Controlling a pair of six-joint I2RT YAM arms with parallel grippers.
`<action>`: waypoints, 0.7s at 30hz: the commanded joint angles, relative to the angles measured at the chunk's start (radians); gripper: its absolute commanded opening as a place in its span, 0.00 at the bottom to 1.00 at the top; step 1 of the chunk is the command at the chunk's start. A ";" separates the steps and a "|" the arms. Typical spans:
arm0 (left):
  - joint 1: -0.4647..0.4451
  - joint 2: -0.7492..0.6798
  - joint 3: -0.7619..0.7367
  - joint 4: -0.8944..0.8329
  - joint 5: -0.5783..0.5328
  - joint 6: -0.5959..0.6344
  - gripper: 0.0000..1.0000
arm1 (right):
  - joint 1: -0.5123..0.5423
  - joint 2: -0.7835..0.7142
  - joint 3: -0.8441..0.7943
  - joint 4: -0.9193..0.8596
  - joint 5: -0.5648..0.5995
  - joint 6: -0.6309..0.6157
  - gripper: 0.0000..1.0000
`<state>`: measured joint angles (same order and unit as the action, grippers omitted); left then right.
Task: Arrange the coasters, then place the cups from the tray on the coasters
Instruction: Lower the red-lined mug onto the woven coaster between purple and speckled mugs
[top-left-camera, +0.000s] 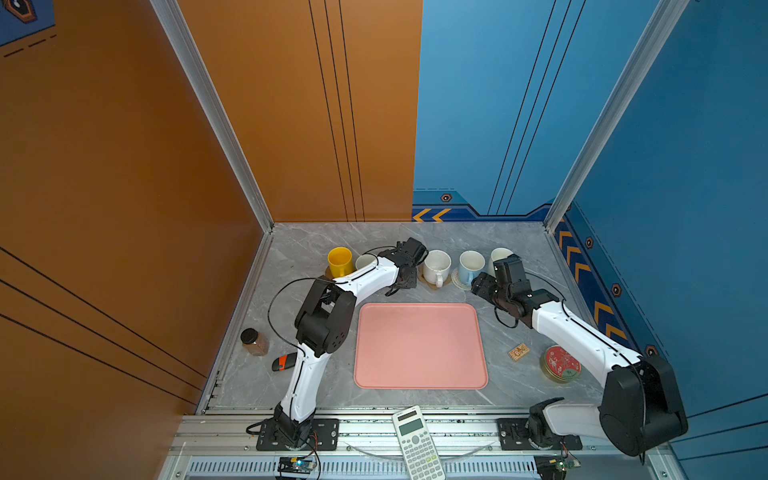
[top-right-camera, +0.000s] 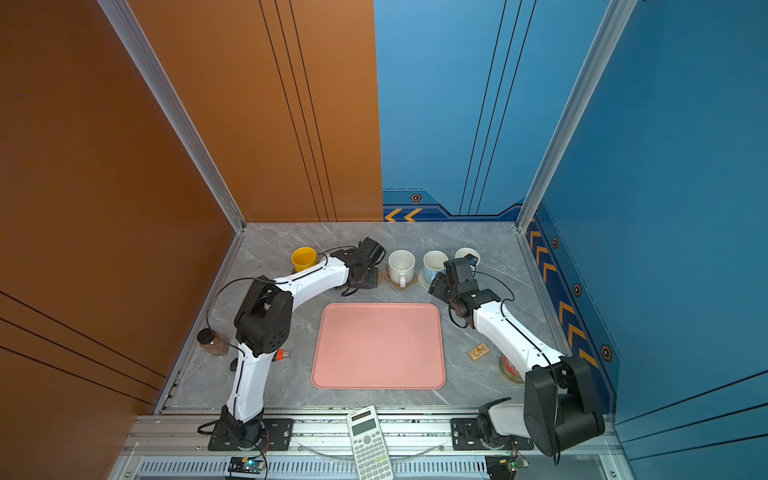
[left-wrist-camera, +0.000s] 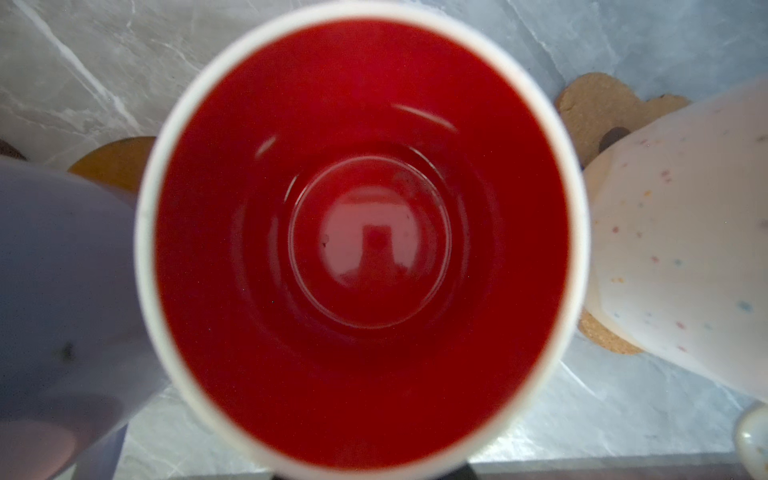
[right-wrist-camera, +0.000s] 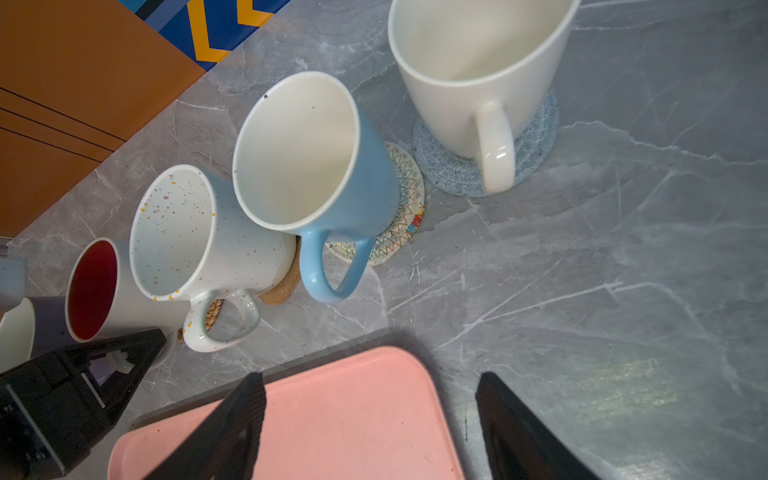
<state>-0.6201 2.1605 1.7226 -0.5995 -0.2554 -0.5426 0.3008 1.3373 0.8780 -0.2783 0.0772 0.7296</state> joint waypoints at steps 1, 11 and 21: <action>-0.007 -0.010 -0.014 -0.003 0.015 -0.002 0.30 | -0.006 -0.001 0.024 -0.025 -0.012 -0.015 0.78; -0.016 -0.047 -0.033 -0.005 -0.005 -0.001 0.41 | -0.006 -0.015 0.021 -0.031 -0.013 -0.013 0.78; -0.031 -0.121 -0.070 -0.008 -0.042 0.008 0.49 | -0.005 -0.049 0.009 -0.037 -0.011 -0.011 0.78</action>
<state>-0.6422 2.1002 1.6684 -0.5949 -0.2642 -0.5423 0.3008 1.3193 0.8780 -0.2810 0.0772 0.7296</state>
